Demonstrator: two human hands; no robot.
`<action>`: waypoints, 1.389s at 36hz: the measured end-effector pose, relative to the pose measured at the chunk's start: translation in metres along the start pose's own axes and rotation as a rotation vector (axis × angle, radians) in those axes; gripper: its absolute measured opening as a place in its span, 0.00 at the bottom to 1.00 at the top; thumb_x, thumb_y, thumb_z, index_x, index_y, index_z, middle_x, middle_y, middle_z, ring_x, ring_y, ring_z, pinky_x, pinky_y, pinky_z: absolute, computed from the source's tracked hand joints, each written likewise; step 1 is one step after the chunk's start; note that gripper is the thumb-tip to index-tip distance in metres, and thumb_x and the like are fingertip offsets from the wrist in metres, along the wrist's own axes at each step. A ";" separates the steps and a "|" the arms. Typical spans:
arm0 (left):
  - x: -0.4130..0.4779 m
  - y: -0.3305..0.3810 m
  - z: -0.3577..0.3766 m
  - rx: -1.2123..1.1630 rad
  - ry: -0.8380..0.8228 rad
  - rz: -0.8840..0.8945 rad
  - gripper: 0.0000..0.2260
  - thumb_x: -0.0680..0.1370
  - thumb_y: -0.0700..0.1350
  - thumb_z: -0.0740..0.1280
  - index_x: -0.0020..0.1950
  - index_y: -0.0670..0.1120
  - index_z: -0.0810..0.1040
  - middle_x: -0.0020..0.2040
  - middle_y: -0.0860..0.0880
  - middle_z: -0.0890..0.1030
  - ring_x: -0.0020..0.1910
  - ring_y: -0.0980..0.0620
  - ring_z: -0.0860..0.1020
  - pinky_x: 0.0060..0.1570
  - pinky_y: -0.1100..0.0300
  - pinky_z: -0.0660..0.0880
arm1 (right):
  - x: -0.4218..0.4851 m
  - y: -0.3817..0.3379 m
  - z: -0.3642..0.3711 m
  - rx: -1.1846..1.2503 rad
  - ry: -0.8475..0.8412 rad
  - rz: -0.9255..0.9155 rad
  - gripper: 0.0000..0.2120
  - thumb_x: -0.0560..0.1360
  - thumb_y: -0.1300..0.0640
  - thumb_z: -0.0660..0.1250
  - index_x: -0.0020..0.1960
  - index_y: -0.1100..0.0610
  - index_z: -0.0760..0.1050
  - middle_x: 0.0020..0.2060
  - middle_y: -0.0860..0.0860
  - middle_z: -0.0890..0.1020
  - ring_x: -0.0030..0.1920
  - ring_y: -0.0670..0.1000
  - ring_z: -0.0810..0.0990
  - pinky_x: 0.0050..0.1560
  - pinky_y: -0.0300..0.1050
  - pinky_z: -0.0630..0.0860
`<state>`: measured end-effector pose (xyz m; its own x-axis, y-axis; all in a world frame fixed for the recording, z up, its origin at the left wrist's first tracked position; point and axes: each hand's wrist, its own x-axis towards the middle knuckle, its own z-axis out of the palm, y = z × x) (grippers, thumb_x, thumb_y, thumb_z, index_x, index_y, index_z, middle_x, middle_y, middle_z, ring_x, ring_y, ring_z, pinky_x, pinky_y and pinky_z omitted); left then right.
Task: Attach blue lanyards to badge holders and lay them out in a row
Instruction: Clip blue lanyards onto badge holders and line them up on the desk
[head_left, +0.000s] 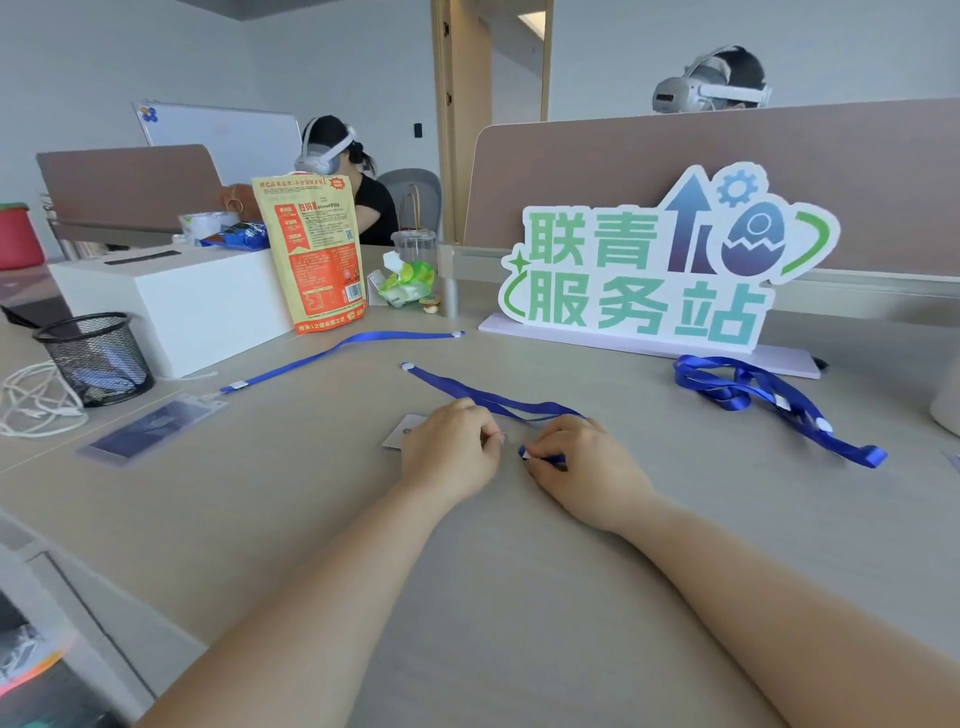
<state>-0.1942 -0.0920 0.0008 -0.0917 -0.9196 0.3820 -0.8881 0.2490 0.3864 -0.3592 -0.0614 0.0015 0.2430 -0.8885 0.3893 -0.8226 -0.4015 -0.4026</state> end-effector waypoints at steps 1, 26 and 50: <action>0.000 0.000 0.000 0.004 -0.002 -0.001 0.07 0.77 0.50 0.63 0.39 0.55 0.71 0.48 0.56 0.75 0.51 0.53 0.75 0.43 0.57 0.70 | 0.000 0.000 0.000 -0.003 0.004 -0.005 0.11 0.77 0.54 0.63 0.47 0.54 0.83 0.50 0.50 0.80 0.55 0.51 0.72 0.54 0.37 0.67; 0.008 0.005 -0.001 0.008 -0.110 -0.086 0.08 0.78 0.49 0.60 0.45 0.50 0.78 0.58 0.49 0.74 0.58 0.48 0.73 0.49 0.57 0.67 | 0.001 0.004 0.007 -0.016 -0.027 -0.097 0.10 0.74 0.57 0.63 0.45 0.58 0.83 0.44 0.54 0.82 0.52 0.54 0.76 0.56 0.44 0.69; 0.010 0.007 0.002 0.106 -0.032 -0.080 0.12 0.79 0.49 0.58 0.43 0.46 0.78 0.56 0.48 0.76 0.57 0.46 0.73 0.44 0.56 0.64 | -0.001 0.001 0.008 -0.008 -0.004 -0.088 0.09 0.75 0.56 0.63 0.45 0.54 0.83 0.45 0.52 0.81 0.48 0.57 0.76 0.54 0.49 0.71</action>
<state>-0.2021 -0.1000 0.0052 -0.0313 -0.9450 0.3257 -0.9356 0.1423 0.3230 -0.3565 -0.0621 -0.0057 0.3167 -0.8506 0.4197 -0.8022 -0.4763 -0.3601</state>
